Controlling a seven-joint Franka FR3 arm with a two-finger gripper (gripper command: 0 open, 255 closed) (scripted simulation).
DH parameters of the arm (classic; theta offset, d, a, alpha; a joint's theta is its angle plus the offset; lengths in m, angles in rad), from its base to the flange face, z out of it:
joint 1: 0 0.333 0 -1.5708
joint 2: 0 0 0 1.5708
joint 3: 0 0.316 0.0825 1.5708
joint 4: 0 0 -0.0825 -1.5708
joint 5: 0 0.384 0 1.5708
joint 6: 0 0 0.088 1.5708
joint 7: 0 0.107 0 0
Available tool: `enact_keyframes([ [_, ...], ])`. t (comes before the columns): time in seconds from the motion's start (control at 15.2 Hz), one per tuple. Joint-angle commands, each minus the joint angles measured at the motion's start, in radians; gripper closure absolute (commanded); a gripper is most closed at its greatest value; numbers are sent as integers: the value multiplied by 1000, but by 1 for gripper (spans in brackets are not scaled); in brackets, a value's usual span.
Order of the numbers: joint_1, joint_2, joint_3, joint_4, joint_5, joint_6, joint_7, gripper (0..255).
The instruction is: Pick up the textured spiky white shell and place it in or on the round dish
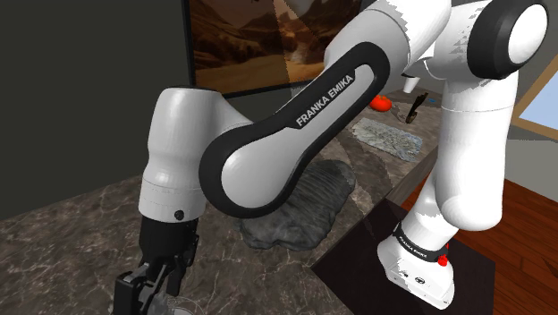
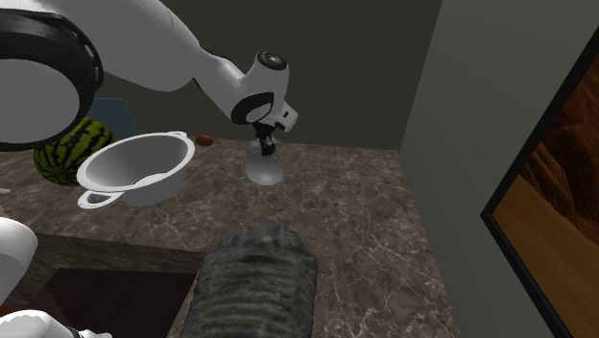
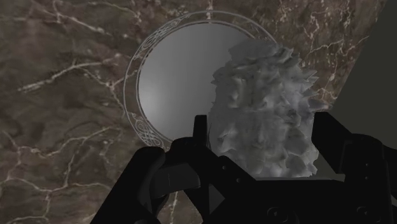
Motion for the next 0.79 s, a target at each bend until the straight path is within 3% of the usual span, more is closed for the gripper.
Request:
enact_keyframes([
  [0.0,0,0,0,1,0,0,0,0],
  [0.33,0,0,0,0,0,0,0,0],
  [0.59,-94,-105,50,6,78,-108,-51,0],
  [0.73,-93,-106,50,6,79,-108,-51,0],
])
